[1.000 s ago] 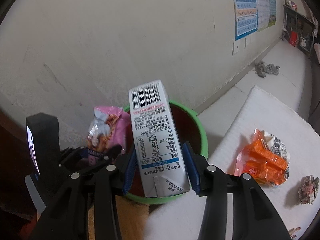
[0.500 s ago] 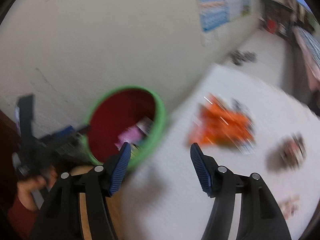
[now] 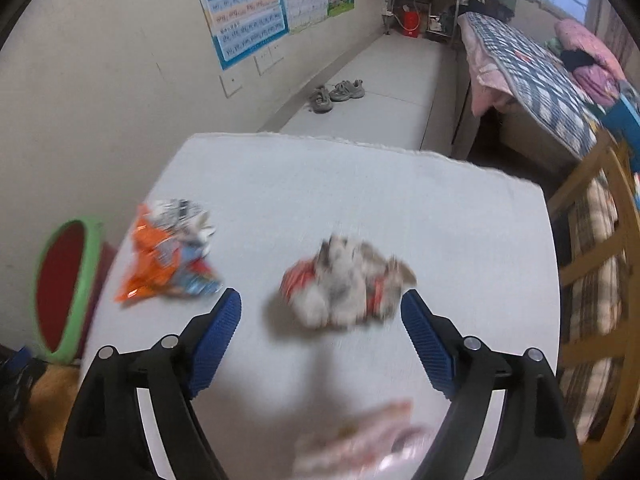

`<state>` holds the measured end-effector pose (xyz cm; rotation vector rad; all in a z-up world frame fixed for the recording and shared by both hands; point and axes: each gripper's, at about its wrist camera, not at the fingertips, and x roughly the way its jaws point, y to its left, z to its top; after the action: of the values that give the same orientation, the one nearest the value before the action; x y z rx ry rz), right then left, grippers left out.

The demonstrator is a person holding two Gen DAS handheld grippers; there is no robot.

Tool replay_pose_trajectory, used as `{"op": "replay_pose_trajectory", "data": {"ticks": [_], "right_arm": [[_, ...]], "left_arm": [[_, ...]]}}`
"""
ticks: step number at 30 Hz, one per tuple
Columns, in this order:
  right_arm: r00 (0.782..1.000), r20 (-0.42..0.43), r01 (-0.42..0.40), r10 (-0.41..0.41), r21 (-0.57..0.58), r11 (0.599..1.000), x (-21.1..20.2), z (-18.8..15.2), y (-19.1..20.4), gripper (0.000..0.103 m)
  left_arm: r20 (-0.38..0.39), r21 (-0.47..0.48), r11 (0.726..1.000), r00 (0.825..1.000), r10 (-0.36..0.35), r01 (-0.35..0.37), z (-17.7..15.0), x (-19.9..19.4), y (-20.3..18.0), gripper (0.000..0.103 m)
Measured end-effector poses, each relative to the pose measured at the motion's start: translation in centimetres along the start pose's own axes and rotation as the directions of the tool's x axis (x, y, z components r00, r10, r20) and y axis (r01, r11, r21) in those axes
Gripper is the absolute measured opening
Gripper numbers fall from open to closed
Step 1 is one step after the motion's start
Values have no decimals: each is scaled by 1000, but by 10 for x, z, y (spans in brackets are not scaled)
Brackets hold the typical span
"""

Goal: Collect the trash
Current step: 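Open the left tool over the bin while the right opens to drop the carton, then grasp the orange bag with the left tool while the right grasps the crumpled paper wrapper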

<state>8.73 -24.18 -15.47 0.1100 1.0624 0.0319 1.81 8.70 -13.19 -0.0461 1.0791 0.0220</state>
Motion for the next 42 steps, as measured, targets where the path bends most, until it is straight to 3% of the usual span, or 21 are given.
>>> {"op": "replay_pose_trajectory", "data": {"ticks": [1, 2, 3, 4, 7, 10, 14, 16, 19, 22, 23, 27, 30, 32, 34, 39, 40, 42], "right_arm": [[1000, -14, 8, -8, -17, 1000, 11, 4, 2, 78], [1000, -29, 7, -8, -28, 1000, 20, 6, 2, 69], [999, -45, 4, -5, -34, 999, 29, 6, 3, 47], [997, -73, 1, -4, -38, 999, 37, 3, 2, 43], [997, -71, -36, 35, -23, 999, 38, -4, -3, 40], [995, -19, -103, 102, -6, 995, 9, -22, -8, 38], [987, 18, -161, 161, -4, 987, -28, -55, -9, 38], [983, 10, -184, 184, 18, 983, -37, -71, -9, 38], [980, -1, -200, 200, 49, 979, -47, -86, -10, 39], [977, 1, -211, 211, 64, 975, -57, -94, -10, 39], [977, 2, -214, 214, 66, 975, -59, -96, -9, 39], [974, 2, -224, 225, 84, 971, -60, -99, -8, 40], [972, -7, -234, 235, 97, 967, -58, -102, -7, 40], [971, -15, -236, 239, 95, 967, -57, -104, -4, 40], [970, -23, -239, 242, 92, 967, -56, -107, -1, 40], [966, -40, -249, 254, 93, 964, -54, -111, 5, 40], [965, -42, -254, 258, 94, 963, -54, -112, 5, 40], [963, -45, -259, 264, 92, 961, -56, -114, 7, 40]], "left_arm": [[1, 26, 1000, 1000, -7, 7, -1, -2, -9, 70], [5, 47, 999, 1000, -8, 8, -1, -3, -16, 71], [7, 64, 998, 1000, -11, 11, -2, -3, -22, 73], [8, 84, 996, 1000, -19, 18, -1, -3, -27, 77], [27, 166, 986, 999, -27, 22, 6, 0, -46, 81], [47, 231, 973, 998, -41, 30, 19, 10, -65, 88], [64, 259, 962, 992, -107, 87, 46, 35, -87, 91], [91, 326, 939, 985, -148, 111, 59, 46, -102, 94], [121, 522, 848, 977, -176, 88, 71, 60, -132, 97], [111, 716, 699, 988, -111, -2, 76, 86, -158, 97], [99, 747, 664, 991, -90, -15, 77, 95, -161, 97], [56, 801, 598, 998, -30, -27, 79, 125, -167, 95], [-19, 826, 563, 1000, -13, 23, 70, 140, -172, 69], [18, 851, 525, 1000, -21, -4, 59, 136, -175, 63], [16, 848, 530, 1000, -20, -3, 55, 130, -173, 58], [-18, 817, 576, 999, -32, 33, 39, 106, -165, 52], [-26, 805, 592, 999, -35, 41, 36, 99, -161, 52], [-64, 749, 658, 997, -45, 78, 28, 84, -149, 52]]}}
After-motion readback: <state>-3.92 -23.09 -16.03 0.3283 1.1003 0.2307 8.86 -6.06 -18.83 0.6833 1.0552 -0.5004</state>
